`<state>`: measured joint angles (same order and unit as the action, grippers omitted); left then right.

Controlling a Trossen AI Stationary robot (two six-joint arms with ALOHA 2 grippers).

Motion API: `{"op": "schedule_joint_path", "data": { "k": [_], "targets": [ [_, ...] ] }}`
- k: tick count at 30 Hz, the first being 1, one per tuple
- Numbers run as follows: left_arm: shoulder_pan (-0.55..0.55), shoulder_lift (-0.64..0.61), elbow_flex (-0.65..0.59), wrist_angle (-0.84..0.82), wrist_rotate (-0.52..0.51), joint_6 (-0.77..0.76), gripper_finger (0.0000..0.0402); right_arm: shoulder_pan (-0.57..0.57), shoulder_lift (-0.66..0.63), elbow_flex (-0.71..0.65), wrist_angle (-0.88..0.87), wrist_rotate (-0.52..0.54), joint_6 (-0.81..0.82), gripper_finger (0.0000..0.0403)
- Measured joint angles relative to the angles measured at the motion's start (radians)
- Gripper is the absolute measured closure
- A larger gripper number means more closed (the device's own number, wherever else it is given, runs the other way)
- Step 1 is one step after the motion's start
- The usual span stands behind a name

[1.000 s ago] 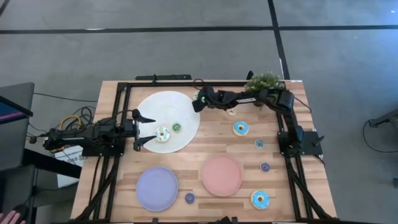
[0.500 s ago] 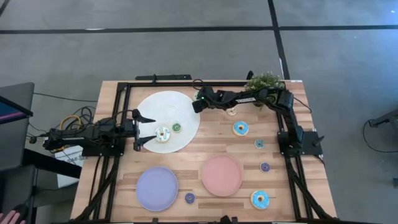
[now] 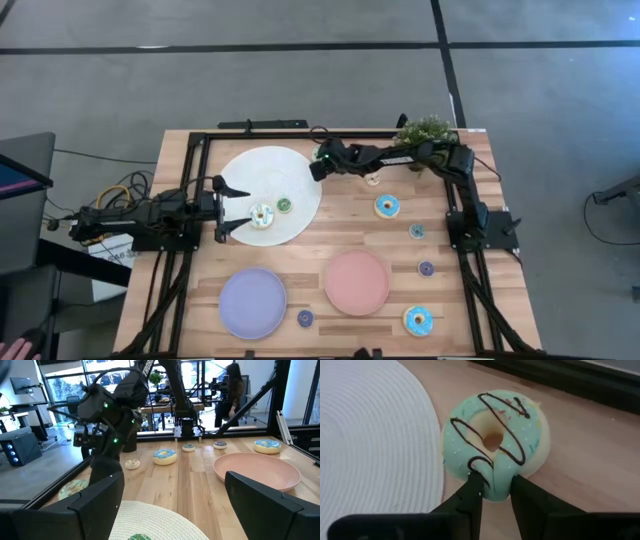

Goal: Pick & Place donuts
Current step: Put the large green donut on the pink plate

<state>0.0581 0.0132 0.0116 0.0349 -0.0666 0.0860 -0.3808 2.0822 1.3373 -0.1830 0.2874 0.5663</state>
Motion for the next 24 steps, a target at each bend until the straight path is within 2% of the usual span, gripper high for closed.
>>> {"op": "schedule_joint_path", "data": {
  "k": [5,10,18,24],
  "targets": [
    [0.000,0.000,0.000,0.000,0.000,0.000,0.0061,0.024,-0.055,-0.001,-0.066,0.008,-0.002,0.0317],
    [0.000,0.000,0.000,0.000,0.000,0.000,0.0061,0.085,-0.137,-0.034,-0.123,0.059,-0.024,0.0317],
    [0.000,0.000,0.000,0.000,0.001,0.000,0.0061,0.241,-0.429,-0.341,-0.030,0.061,0.082,0.0317],
    [0.000,0.000,0.000,0.000,0.001,0.000,0.0061,0.479,-0.676,-0.544,-0.016,0.060,0.151,0.0317]
  ]
}}
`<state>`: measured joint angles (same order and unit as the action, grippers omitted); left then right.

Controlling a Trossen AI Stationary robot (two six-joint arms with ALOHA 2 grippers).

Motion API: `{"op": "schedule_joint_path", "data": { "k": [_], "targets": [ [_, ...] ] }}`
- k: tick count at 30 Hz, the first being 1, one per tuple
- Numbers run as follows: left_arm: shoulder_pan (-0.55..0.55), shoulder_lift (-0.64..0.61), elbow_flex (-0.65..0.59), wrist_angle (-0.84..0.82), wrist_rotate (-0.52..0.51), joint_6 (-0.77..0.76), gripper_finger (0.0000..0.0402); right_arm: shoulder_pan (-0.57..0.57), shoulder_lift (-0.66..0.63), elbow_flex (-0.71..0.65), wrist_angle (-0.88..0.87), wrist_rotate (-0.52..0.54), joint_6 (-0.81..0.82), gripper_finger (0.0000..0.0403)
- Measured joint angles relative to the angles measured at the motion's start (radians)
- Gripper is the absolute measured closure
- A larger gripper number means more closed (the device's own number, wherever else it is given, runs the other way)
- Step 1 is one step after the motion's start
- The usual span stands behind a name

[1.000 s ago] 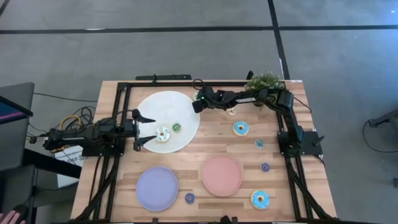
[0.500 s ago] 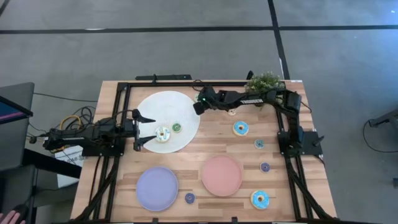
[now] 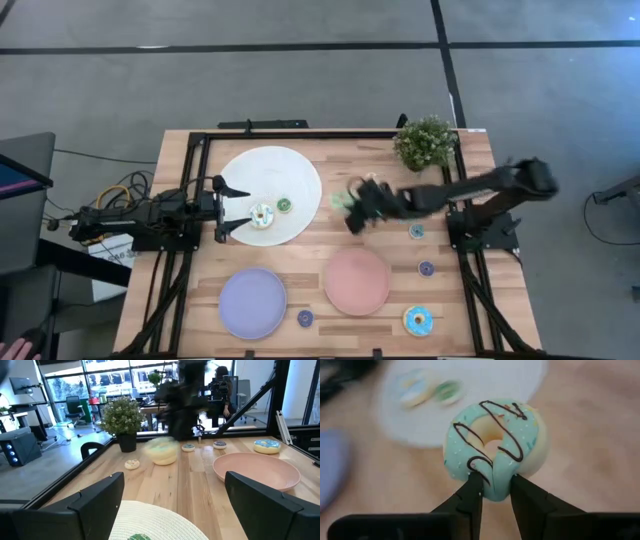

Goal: Pick & Place donuts
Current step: Put the large green donut on the pink plate

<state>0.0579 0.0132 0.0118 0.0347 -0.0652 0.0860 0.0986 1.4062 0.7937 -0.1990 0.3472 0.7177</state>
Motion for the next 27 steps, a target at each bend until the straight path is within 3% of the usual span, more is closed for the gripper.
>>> {"op": "schedule_joint_path", "data": {
  "k": [6,13,19,27],
  "targets": [
    [0.000,0.000,0.000,0.000,0.000,0.000,0.0061,0.291,-0.125,-0.119,0.003,0.177,0.214,0.0317],
    [0.000,0.000,0.000,0.000,0.001,0.000,0.0061,0.554,-0.067,-0.167,0.077,0.357,0.367,0.0317],
    [0.000,0.000,0.000,0.000,0.001,0.000,0.0061,0.676,0.081,-0.166,0.096,0.419,0.534,0.0317],
    [0.000,0.000,0.000,0.000,0.001,0.000,0.0061,0.741,0.240,-0.166,0.126,0.438,0.672,0.0317]
  ]
}}
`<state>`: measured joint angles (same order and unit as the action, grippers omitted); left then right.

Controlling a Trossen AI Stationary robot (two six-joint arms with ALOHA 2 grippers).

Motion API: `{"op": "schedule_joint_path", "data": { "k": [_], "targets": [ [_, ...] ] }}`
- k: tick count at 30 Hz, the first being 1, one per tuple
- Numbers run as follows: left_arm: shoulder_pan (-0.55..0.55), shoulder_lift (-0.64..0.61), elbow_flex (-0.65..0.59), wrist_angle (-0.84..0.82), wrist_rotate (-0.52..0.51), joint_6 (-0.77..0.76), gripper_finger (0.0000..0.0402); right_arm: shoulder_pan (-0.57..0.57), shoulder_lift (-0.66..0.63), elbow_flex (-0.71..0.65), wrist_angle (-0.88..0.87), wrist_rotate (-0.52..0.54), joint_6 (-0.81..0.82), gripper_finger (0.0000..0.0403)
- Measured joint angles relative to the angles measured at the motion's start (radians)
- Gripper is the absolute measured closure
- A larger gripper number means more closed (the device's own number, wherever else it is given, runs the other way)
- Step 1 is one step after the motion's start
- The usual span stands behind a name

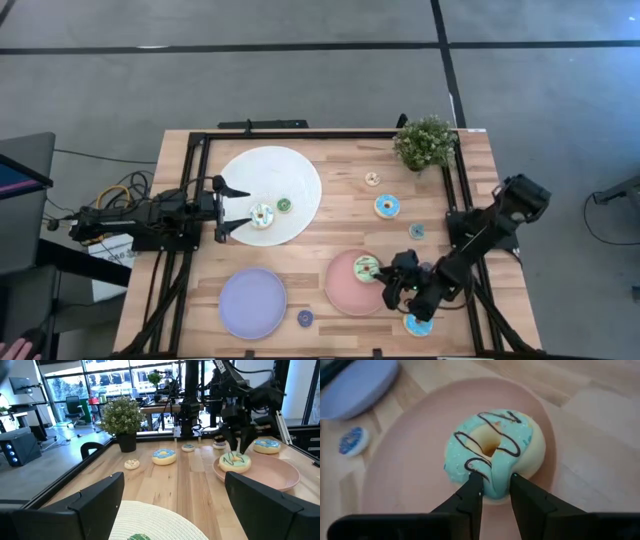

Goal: Pick & Place donuts
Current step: Put the large green donut on the pink plate

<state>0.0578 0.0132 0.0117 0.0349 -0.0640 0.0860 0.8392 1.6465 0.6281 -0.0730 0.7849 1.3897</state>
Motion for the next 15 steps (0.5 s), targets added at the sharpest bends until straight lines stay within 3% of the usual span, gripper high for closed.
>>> {"op": "schedule_joint_path", "data": {
  "k": [8,15],
  "targets": [
    [0.000,0.000,0.000,0.000,0.000,0.000,0.0061,-0.002,-0.007,0.000,0.000,0.002,-0.016,0.0312],
    [0.000,0.000,0.000,0.000,0.000,0.000,0.0061,-0.002,-0.019,0.001,-0.002,0.001,-0.018,0.0278]
  ]
}}
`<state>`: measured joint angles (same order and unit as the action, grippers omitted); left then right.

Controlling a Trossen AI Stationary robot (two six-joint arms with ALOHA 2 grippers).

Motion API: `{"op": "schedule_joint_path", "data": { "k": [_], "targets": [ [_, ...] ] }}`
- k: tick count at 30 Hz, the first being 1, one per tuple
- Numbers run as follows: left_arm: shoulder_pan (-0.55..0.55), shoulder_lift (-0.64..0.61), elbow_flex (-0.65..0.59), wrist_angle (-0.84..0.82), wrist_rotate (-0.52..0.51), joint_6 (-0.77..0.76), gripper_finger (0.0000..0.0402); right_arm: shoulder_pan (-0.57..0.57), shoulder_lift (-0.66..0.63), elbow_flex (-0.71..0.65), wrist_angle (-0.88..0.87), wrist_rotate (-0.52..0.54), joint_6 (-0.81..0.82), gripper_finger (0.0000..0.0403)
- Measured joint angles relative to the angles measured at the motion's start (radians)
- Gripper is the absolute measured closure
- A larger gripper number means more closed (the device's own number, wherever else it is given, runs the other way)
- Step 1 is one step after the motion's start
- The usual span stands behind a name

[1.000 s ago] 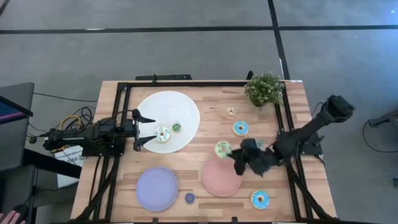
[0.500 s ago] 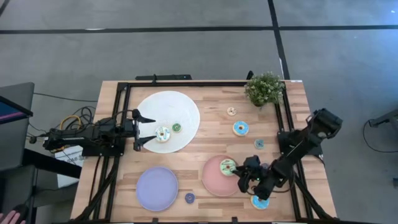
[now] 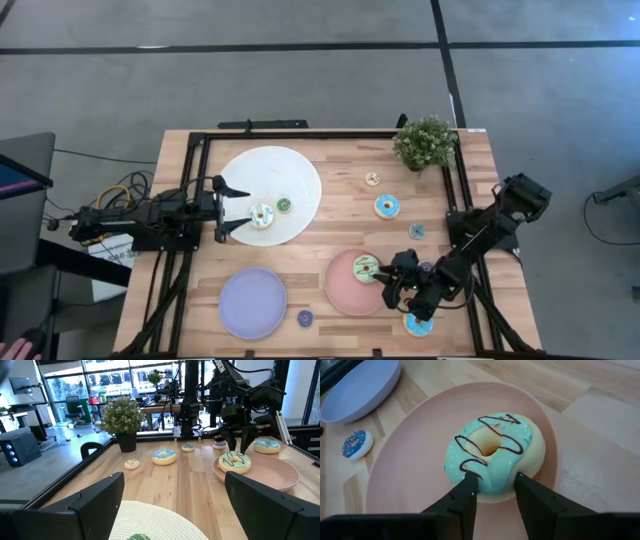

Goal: Pick & Place donuts
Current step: Put the large green donut on the pink plate, then put the small green donut on the purple plate

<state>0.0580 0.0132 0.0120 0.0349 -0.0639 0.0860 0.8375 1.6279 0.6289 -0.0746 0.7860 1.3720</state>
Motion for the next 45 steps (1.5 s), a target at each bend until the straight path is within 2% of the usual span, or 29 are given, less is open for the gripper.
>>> {"op": "schedule_joint_path", "data": {
  "k": [10,17,24,33,40,45],
  "targets": [
    [0.000,0.000,0.000,0.000,0.000,0.000,0.0061,-0.002,-0.003,0.000,-0.003,-0.027,0.009,0.0206],
    [0.000,0.000,0.000,0.000,0.000,0.000,0.0061,-0.002,-0.163,0.000,-0.178,-0.027,0.008,0.0176],
    [0.000,0.000,0.000,0.000,0.000,0.000,0.0061,-0.018,-0.424,0.000,-0.430,-0.028,-0.070,0.0179],
    [0.000,0.000,0.000,0.000,0.000,0.000,0.0061,-0.144,-0.700,0.000,-0.585,-0.026,-0.343,0.0188],
    [0.000,0.000,0.000,0.003,0.003,-0.179,0.0061,-0.299,-0.765,-0.001,-0.683,0.058,-0.397,0.0200],
    [0.000,0.000,0.000,0.005,0.003,-0.258,0.0061,-0.379,-0.764,-0.080,-0.557,0.055,-0.488,0.0207]
  ]
}}
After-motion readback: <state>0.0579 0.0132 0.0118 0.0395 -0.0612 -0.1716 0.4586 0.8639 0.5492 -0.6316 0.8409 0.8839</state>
